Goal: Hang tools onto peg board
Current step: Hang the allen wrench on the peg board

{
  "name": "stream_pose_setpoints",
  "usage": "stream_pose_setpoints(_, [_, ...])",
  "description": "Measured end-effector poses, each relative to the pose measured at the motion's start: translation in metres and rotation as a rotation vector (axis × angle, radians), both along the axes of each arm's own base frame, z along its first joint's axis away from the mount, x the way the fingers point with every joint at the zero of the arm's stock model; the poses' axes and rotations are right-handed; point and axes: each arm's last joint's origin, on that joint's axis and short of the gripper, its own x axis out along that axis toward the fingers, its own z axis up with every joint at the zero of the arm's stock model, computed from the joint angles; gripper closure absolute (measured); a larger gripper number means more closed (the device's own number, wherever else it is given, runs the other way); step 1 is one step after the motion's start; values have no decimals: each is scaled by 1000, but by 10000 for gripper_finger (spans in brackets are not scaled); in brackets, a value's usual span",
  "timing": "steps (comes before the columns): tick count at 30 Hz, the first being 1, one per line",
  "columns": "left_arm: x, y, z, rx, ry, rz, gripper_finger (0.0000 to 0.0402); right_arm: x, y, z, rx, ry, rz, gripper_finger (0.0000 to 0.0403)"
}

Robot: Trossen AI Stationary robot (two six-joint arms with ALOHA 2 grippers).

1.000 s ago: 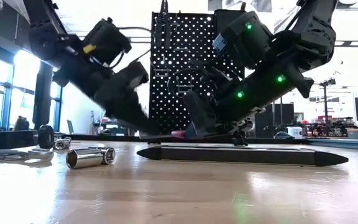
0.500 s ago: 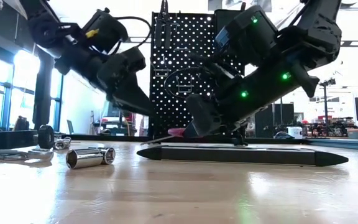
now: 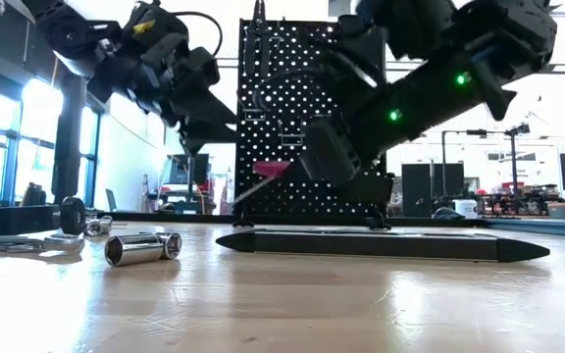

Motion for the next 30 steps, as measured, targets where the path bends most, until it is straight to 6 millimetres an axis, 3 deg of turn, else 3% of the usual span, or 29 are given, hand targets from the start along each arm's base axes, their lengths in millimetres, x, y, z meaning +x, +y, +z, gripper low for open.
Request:
stream_pose_setpoints(6, [-6, 8, 8, -137, -23, -27, 231, 1, 3, 24, -154, 9, 67, 305])
stream_pose_setpoints(15, [-8, 12, 9, -278, -7, -44, 231, 23, 16, 61, -377, 111, 166, 305])
stream_pose_setpoints(21, [-8, 14, 13, -337, -32, -76, 231, 31, 18, 72, -409, 191, 179, 305])
stream_pose_setpoints(30, [-9, 17, 16, -368, -62, -106, 231, 31, 18, 72, -408, 201, 170, 305])
